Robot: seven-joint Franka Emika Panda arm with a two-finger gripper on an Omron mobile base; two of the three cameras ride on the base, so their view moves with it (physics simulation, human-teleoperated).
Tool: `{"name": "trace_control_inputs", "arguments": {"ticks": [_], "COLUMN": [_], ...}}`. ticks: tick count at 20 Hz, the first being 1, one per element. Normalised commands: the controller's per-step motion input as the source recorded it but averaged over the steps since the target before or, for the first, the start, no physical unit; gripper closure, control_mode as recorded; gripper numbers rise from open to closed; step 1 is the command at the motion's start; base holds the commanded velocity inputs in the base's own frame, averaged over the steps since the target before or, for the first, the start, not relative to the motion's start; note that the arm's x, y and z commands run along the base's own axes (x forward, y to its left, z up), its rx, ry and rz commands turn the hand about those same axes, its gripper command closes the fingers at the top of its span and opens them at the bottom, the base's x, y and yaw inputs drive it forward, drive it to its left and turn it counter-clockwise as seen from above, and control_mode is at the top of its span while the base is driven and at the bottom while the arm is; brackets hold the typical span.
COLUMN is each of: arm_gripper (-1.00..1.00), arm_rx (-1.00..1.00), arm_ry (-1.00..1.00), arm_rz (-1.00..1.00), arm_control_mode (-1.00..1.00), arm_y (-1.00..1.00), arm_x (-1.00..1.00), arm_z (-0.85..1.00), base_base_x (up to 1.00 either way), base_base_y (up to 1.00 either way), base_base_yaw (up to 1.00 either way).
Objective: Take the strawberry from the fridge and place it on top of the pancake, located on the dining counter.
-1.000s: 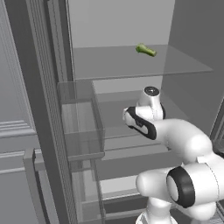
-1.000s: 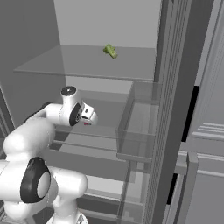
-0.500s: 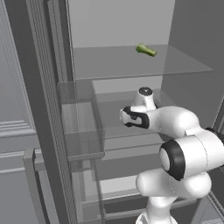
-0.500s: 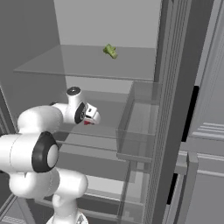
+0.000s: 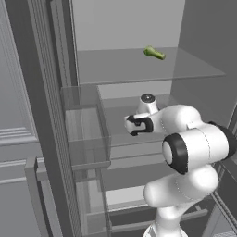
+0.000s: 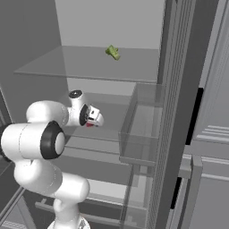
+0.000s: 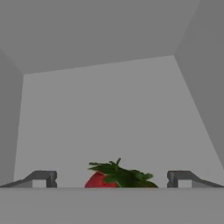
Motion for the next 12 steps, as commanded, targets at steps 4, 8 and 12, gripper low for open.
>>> {"name": "trace_control_inputs", "arguments": {"ticks": [4,8,12], "arm_gripper": [-1.00,1.00,1.00], "arm_rx": [-0.03,0.03,0.03], "arm_ry": [0.01,0.08,0.02], "arm_rz": [0.00,-0.07,-0.06], "arm_control_mode": [-1.00,-1.00,-1.00], "arm_y": [-0.02,0.00,-0.07], "arm_x": [0.04,-0.22,-0.15], "arm_z": [-0.39,-0.43,-0.32], "base_base_x": [0.00,0.00,0.00], "base_base_y": [0.00,0.00,0.00], "base_base_yaw": [0.00,0.00,0.00]}}
